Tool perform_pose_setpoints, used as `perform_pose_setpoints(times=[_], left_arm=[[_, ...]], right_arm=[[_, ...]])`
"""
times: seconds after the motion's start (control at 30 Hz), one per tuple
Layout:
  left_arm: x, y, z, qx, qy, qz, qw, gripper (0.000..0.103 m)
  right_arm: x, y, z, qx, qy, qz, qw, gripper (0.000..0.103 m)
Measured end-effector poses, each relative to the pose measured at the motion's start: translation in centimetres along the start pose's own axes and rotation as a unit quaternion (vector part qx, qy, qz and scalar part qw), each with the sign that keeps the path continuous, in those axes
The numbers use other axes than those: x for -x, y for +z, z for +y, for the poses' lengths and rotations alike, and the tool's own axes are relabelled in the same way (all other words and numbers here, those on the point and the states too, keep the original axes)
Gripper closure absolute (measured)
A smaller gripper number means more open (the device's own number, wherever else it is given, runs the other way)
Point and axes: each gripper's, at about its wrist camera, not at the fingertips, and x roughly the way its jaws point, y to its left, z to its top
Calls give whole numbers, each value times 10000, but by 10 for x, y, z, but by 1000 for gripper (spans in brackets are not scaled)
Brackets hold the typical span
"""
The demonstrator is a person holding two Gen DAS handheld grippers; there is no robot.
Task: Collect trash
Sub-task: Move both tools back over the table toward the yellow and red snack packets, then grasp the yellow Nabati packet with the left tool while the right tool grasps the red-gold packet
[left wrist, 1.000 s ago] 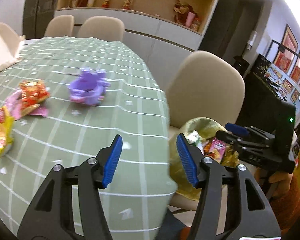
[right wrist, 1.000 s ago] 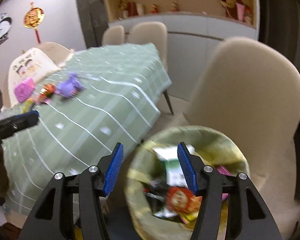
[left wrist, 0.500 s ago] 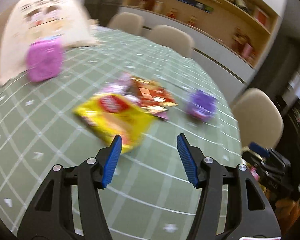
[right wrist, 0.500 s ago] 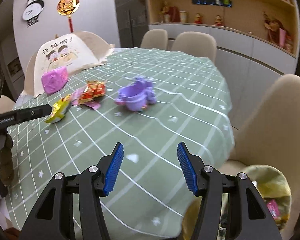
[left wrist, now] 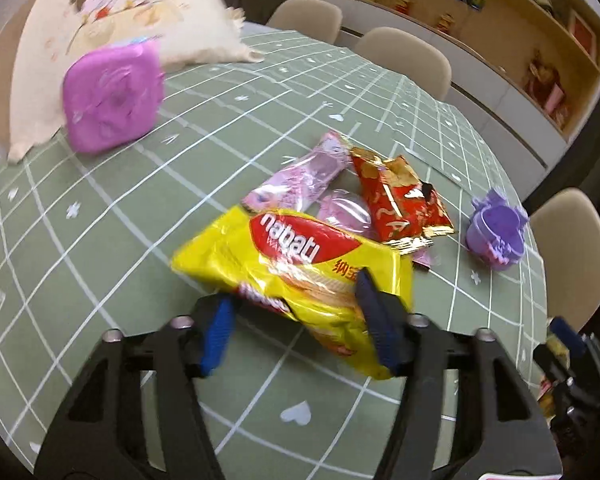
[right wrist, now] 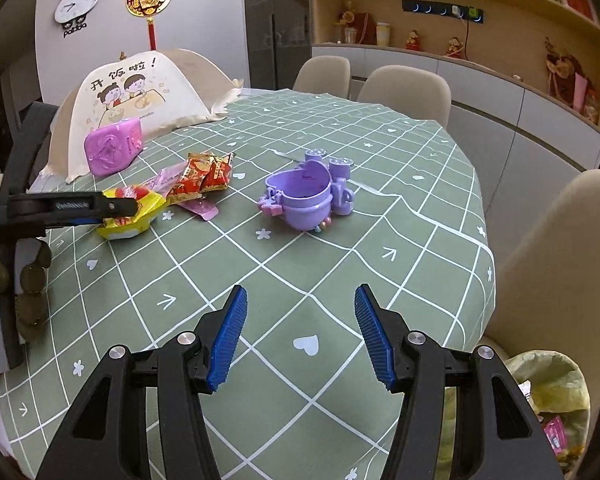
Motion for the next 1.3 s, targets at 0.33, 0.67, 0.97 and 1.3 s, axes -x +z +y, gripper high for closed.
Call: perform_pose_setpoints(times=[0.33,0.67,0.97,1.3], left_arm=[[13,2,39,-11,279,-307,9991,78],[27,6,83,776,-408,-360,9955,53],[30,7,75,618,-551,-373,9959,49],[29,10,77,644,-658,-333,9952,49]], right_arm=[[-19,22,29,202,372,108,9990,50],[-73,90,78,359,576,61,9977,50],[-157,128,90,-37,472,653,9967,50],[-147,114,96,193,275,619,9975,50]])
